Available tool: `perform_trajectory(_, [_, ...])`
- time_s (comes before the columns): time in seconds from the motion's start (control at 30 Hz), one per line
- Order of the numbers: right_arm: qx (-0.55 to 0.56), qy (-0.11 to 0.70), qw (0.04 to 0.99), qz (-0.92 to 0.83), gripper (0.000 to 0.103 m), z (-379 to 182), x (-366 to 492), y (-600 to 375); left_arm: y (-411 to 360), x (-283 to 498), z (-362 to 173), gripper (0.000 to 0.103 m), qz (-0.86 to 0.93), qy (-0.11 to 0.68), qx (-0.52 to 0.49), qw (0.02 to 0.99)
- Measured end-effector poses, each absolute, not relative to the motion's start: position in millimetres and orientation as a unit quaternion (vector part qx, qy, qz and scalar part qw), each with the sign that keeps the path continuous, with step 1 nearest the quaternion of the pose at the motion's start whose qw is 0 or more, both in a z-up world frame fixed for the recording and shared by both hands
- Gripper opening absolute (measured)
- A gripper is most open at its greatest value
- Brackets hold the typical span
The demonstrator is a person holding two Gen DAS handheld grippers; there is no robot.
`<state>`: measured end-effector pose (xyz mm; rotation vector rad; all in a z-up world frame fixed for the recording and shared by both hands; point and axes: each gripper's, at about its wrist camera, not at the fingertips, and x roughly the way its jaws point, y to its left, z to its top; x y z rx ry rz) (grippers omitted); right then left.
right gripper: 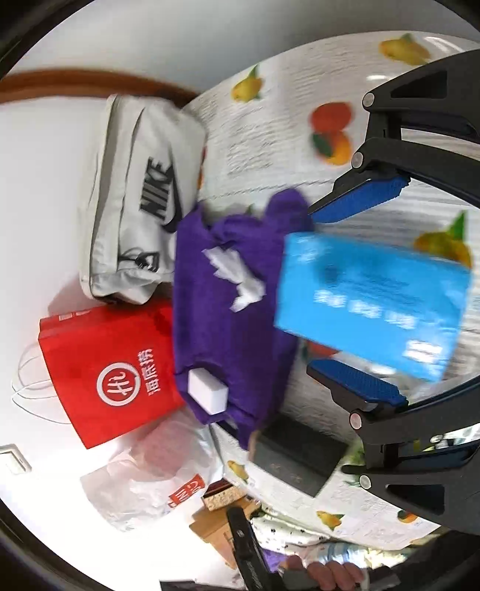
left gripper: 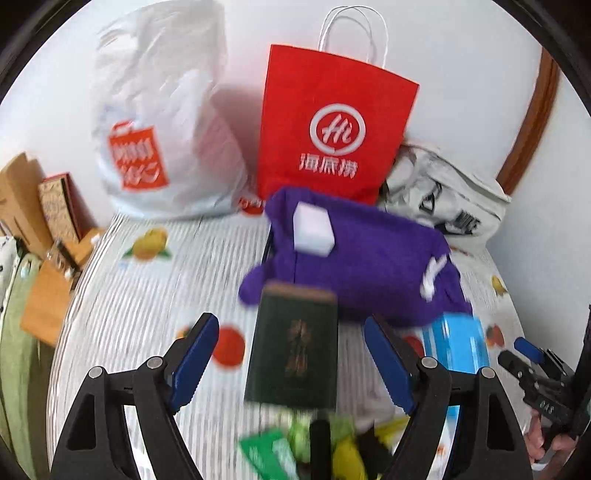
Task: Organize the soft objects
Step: 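Grasp the green wet-wipe packet with the left gripper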
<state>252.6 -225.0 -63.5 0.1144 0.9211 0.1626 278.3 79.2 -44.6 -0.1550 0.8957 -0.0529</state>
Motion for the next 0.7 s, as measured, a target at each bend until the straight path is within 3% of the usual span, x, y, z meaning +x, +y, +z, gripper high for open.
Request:
perform_trajectory(0.3, [0.049,0.432,0.894,0.104,0.076,-69,175,-209,82,201,-94,0.080,-0.034,0.470,-0.095,0.877])
perform_trajectory(0.7, [0.016,0.444,0.888,0.120,0.076,-93,125,-200,89,174,-165,0.078,-0.050,0.485,-0.151,0.860])
